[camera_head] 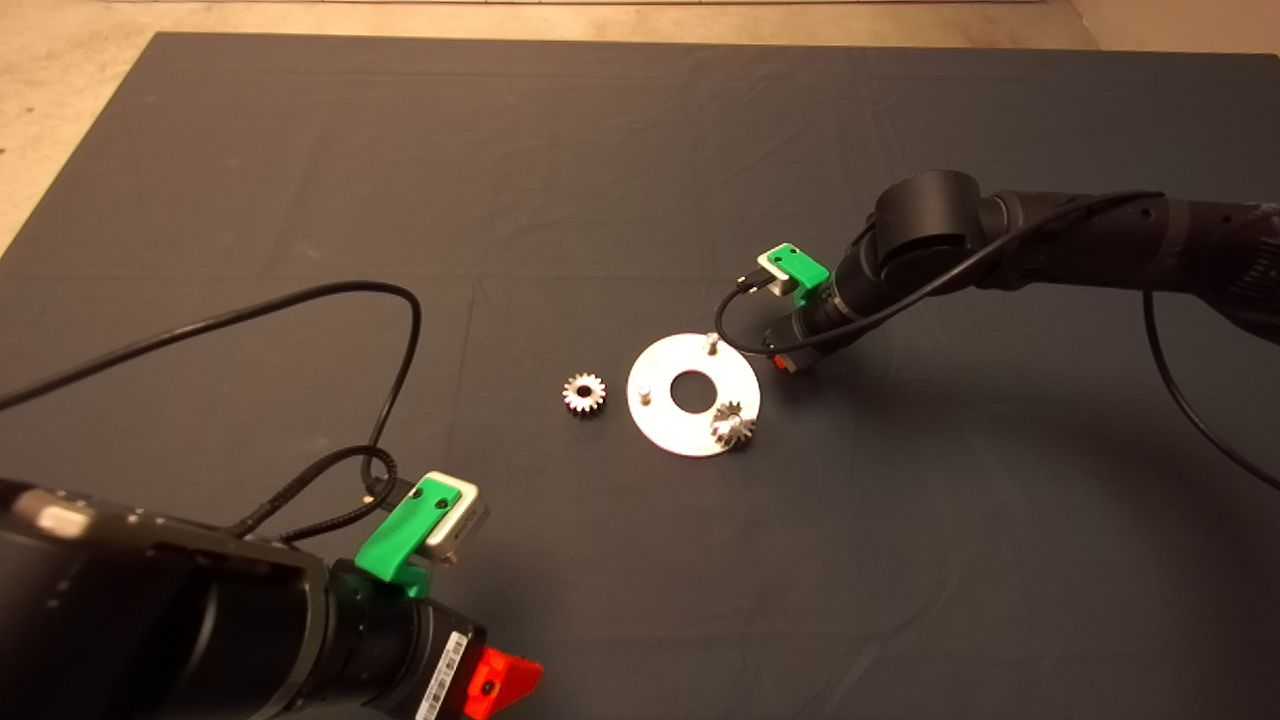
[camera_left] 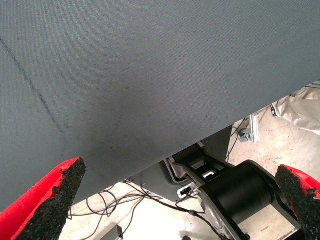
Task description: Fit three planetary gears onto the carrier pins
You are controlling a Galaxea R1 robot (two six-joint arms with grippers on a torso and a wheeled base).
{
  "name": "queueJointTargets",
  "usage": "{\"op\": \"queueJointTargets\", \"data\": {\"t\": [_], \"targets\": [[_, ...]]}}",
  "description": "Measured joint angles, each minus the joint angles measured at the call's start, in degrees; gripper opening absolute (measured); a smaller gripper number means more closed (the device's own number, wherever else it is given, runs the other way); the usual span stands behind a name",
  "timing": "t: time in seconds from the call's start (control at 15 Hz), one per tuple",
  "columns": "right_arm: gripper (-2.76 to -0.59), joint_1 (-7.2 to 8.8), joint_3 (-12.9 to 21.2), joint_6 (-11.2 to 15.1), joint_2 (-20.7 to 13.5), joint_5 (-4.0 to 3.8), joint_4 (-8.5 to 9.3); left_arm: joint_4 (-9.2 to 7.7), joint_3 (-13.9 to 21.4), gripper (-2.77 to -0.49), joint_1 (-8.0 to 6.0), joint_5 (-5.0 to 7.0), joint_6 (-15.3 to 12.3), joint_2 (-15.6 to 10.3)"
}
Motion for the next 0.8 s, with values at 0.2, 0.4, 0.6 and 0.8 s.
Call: {"op": "queueJointTargets", "data": {"t": [0.2,0.4,0.6,0.8], "targets": [[-2.71,-0.01,0.00,-0.06,0.01,0.16,0.00,0.00,0.00,-0.49,0.00,0.00,0.20,0.00],[-2.73,0.00,0.00,-0.06,0.01,0.13,0.02,0.00,0.00,-0.49,0.00,0.00,0.20,0.00],[-2.76,0.00,0.00,-0.06,0.01,0.12,0.00,0.00,0.00,-0.49,0.00,0.00,0.20,0.00],[-2.76,0.00,0.00,-0.08,-0.01,0.13,0.00,0.00,0.00,-0.49,0.00,0.00,0.20,0.00]]}}
